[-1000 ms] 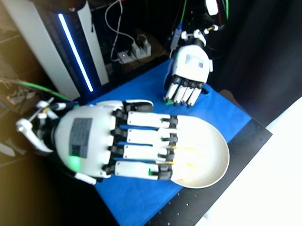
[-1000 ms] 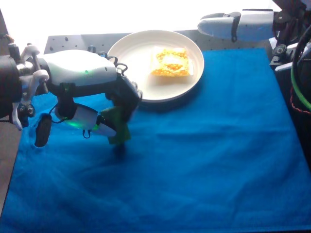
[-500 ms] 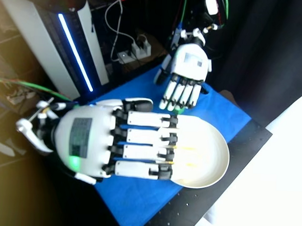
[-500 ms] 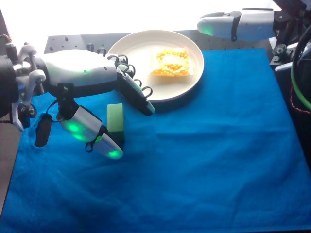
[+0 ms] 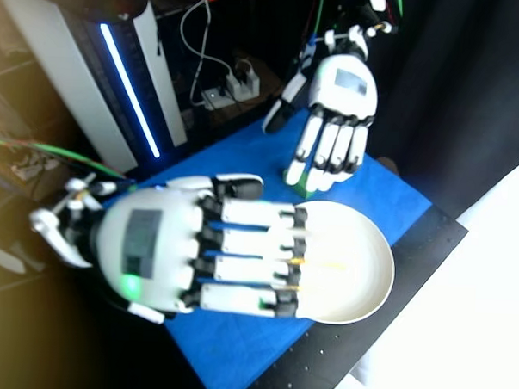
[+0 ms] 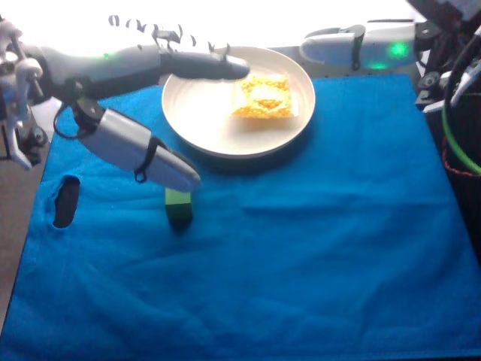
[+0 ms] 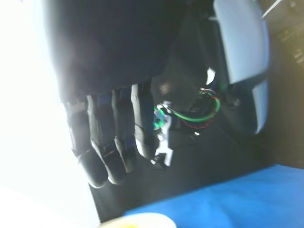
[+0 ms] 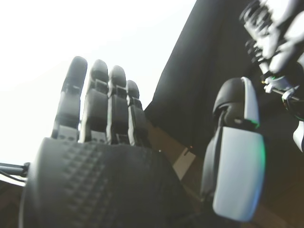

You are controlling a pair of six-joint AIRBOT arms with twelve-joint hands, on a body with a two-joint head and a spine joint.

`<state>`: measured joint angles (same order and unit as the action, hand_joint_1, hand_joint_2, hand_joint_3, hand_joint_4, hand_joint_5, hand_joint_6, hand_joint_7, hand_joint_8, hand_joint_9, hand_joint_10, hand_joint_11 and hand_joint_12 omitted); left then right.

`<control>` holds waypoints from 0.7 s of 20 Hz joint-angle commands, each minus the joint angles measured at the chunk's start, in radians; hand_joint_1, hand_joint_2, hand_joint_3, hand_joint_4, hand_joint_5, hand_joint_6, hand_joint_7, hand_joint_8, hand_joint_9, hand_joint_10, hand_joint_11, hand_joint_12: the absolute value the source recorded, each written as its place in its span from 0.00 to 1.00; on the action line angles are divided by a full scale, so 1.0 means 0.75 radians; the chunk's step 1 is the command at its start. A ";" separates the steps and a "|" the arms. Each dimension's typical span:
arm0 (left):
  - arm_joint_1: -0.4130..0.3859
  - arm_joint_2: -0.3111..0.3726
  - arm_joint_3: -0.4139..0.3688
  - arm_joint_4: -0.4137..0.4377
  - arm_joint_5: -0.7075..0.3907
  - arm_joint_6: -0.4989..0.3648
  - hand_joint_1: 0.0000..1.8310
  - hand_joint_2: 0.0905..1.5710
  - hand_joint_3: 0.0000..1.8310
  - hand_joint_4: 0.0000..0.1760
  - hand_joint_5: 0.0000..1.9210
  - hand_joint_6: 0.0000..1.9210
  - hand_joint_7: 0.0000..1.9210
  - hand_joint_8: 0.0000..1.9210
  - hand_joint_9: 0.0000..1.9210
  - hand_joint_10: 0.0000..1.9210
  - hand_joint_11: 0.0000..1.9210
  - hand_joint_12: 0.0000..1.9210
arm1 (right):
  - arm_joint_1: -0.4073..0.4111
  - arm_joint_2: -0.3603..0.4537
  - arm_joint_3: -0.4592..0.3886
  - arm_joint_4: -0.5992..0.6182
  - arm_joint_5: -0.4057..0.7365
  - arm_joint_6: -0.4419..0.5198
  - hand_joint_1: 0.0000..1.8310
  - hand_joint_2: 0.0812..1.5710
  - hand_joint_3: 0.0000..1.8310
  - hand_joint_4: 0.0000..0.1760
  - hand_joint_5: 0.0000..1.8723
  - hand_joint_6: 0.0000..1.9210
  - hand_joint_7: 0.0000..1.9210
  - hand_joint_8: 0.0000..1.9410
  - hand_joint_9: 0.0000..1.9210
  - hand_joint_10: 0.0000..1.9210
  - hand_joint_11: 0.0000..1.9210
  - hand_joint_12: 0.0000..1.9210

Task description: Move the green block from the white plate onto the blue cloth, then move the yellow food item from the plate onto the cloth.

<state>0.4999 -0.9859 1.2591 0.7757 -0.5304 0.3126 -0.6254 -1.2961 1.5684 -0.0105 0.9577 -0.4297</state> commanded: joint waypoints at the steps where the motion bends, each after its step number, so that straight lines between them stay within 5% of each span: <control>1: -0.030 0.008 0.009 -0.111 -0.115 0.045 0.35 0.47 0.00 0.58 0.10 0.00 0.15 0.00 0.18 0.00 0.02 0.47 | 0.024 -0.002 0.014 0.021 0.132 0.005 0.38 0.49 0.00 0.00 0.13 0.00 0.21 0.00 0.20 0.00 0.09 0.24; 2: -0.035 0.009 0.017 -0.154 -0.109 0.090 0.35 0.46 0.00 0.53 0.08 0.00 0.12 0.00 0.16 0.00 0.04 0.39 | 0.025 -0.008 0.025 0.019 0.115 0.005 0.40 0.48 0.00 0.11 0.14 0.00 0.21 0.00 0.20 0.00 0.11 0.19; 5: -0.035 0.006 0.046 -0.328 -0.083 0.243 0.44 0.51 0.00 0.71 0.03 0.00 0.07 0.00 0.10 0.00 0.04 0.26 | 0.062 -0.026 0.057 -0.031 0.033 0.005 0.41 0.50 0.00 0.11 0.14 0.00 0.19 0.01 0.21 0.01 0.08 0.29; 7: -0.032 0.007 0.064 -0.460 -0.082 0.343 0.47 0.51 0.00 0.77 0.01 0.00 0.05 0.00 0.08 0.00 0.07 0.17 | 0.125 -0.027 0.080 -0.114 -0.061 0.005 0.34 0.53 0.00 0.25 0.11 0.00 0.12 0.00 0.16 0.00 0.05 0.39; 9: -0.040 0.005 0.092 -0.547 -0.064 0.404 0.44 0.50 0.00 0.76 0.01 0.00 0.05 0.00 0.06 0.00 0.09 0.07 | 0.148 -0.058 0.118 -0.164 -0.112 0.005 0.36 0.51 0.00 0.18 0.11 0.00 0.06 0.00 0.10 0.00 0.02 0.39; 10: -0.052 0.004 0.104 -0.580 -0.046 0.437 0.43 0.50 0.00 0.70 0.00 0.00 0.05 0.00 0.05 0.00 0.09 0.06 | 0.148 -0.088 0.165 -0.194 -0.117 0.005 0.36 0.52 0.00 0.00 0.10 0.00 0.05 0.00 0.07 0.00 0.00 0.38; 13: -0.116 -0.001 0.126 -0.654 0.026 0.555 0.39 0.46 0.00 0.55 0.00 0.00 0.04 0.00 0.04 0.00 0.08 0.05 | 0.149 -0.121 0.205 -0.233 -0.152 0.005 0.34 0.50 0.00 0.00 0.11 0.00 0.15 0.00 0.15 0.01 0.06 0.35; 14: -0.129 -0.006 0.137 -0.677 0.046 0.582 0.38 0.44 0.00 0.61 0.00 0.00 0.04 0.00 0.04 0.00 0.08 0.05 | 0.149 -0.127 0.209 -0.240 -0.164 0.005 0.34 0.51 0.00 0.00 0.11 0.00 0.14 0.00 0.16 0.01 0.07 0.35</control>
<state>0.4141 -0.9894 1.3636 0.2752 -0.4099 0.7532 -0.5274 -1.3979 1.7226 -0.2317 0.7254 -0.4282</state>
